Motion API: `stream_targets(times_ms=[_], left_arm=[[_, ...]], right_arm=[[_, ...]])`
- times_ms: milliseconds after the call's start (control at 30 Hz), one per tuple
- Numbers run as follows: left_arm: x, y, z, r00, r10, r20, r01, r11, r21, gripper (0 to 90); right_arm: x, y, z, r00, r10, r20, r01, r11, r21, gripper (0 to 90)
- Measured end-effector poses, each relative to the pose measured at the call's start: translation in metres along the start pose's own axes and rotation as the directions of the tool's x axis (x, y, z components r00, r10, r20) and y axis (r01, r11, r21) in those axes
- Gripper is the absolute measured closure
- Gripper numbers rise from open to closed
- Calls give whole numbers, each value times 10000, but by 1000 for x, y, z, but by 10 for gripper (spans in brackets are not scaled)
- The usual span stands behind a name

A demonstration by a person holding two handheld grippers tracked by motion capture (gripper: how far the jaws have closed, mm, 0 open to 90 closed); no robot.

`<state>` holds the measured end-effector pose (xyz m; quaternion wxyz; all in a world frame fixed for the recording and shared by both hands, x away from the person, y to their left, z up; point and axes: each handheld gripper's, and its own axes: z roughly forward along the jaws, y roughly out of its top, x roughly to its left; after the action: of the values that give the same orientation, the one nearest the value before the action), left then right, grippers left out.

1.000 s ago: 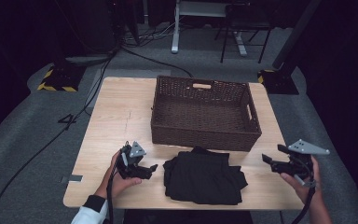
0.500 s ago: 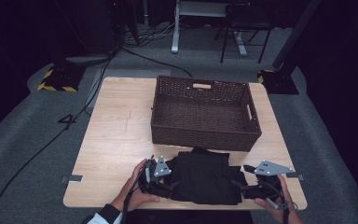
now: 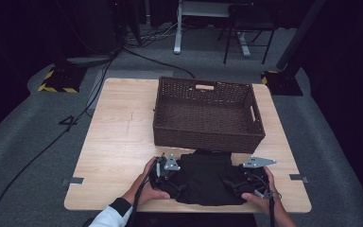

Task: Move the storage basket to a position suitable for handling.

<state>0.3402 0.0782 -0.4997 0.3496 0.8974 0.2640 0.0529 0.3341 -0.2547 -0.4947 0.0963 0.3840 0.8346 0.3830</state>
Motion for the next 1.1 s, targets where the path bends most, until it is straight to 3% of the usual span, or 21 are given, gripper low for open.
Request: stream_targets(times_ms=[167, 267, 367, 467, 567, 700, 767, 900, 1100], left_arm=[[4, 2, 4, 9986, 280, 456, -274, 9996, -120, 0], [5, 1, 5, 9975, 461, 531, -449, 9987, -225, 4], [6, 4, 5, 9953, 647, 719, -640, 9979, -121, 32], [3, 9, 5, 9934, 775, 842, -776, 9970, -24, 109], [2, 10, 4, 9914, 820, 1018, -827, 9966, 32, 169], [-1, 12, 4, 9861, 860, 1421, -858, 9963, -79, 335], [0, 12, 4, 9826, 802, 1675, -788, 9968, -150, 394], [1, 12, 4, 9801, 835, 1801, -803, 9965, -247, 431], [-1, 10, 4, 9829, 735, 1688, -684, 9970, -361, 453]], right_arm=[[-3, 5, 10, 9999, -57, -146, 58, 9999, 93, 0], [-2, 10, 15, 9987, -322, -402, 332, 9991, 261, 9], [5, 13, 18, 9929, -886, -796, 909, 9955, 262, 111], [10, 15, 20, 9890, -1136, -944, 1161, 9930, 221, 210], [10, 14, 19, 9847, -1144, -1314, 1164, 9932, 75, 322], [15, 16, 19, 9821, -1047, -1568, 1085, 9940, 161, 452], [15, 16, 19, 9803, -1062, -1667, 1107, 9937, 177, 470], [15, 17, 19, 9790, -1091, -1724, 1137, 9934, 175, 481], [14, 16, 18, 9785, -1104, -1743, 1139, 9934, 107, 499]])
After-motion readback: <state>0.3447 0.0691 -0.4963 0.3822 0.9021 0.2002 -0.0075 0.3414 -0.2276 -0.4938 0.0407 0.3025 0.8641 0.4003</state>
